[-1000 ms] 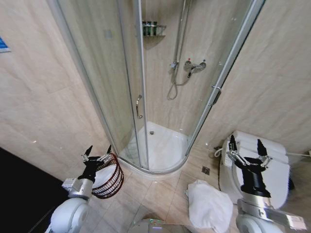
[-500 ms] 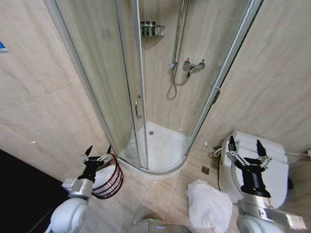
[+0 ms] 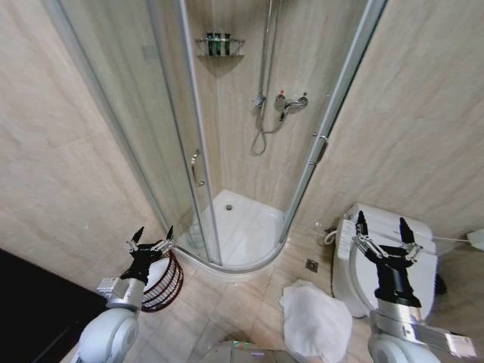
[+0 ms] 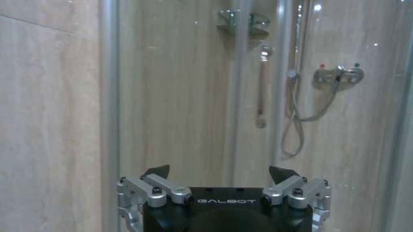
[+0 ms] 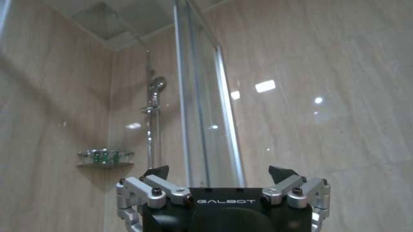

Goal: Discard the used towel into the hamper.

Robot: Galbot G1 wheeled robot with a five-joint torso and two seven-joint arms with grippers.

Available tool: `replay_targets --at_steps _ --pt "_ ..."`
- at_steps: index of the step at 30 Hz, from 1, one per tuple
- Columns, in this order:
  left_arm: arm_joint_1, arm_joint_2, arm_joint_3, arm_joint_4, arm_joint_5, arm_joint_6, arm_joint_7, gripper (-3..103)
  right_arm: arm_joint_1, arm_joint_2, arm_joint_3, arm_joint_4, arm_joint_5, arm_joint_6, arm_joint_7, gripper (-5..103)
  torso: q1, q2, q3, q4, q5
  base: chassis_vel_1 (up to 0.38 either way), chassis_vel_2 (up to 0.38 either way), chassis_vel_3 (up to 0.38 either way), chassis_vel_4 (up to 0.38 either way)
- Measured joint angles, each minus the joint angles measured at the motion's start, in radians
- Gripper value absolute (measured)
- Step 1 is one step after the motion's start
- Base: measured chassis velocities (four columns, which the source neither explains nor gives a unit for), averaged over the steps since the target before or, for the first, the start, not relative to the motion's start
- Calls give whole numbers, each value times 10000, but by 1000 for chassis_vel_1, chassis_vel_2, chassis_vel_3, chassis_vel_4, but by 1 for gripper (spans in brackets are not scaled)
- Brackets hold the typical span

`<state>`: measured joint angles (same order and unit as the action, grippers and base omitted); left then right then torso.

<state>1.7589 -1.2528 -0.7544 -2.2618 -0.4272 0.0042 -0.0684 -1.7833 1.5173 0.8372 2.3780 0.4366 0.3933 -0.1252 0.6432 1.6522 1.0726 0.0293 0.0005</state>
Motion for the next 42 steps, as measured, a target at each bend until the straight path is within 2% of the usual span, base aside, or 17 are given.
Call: replay_targets --at_steps 5,12,31,42 --pt "1 -1 0 0 0 0 1 100 48 -4 3 -26 -12 177 -3 100 -3 1 -1 11 -5 -32 -51 52 26" --pt "1 0 -3 0 0 0 -1 100 45 -6 28 -47 -19 284 5 100 -28 -52 -33 10 -6 35 16 -29 -11" --pt "1 0 -3 0 0 0 -1 100 -16 64 10 -194 -71 319 8 100 -654 -1429 -773 10 -5 0 0 0 0" --pt "0 0 -2 0 0 0 -1 100 -450 293 -135 -869 51 192 410 100 -990 -2154 -1167 9 -6 0 0 0 0"
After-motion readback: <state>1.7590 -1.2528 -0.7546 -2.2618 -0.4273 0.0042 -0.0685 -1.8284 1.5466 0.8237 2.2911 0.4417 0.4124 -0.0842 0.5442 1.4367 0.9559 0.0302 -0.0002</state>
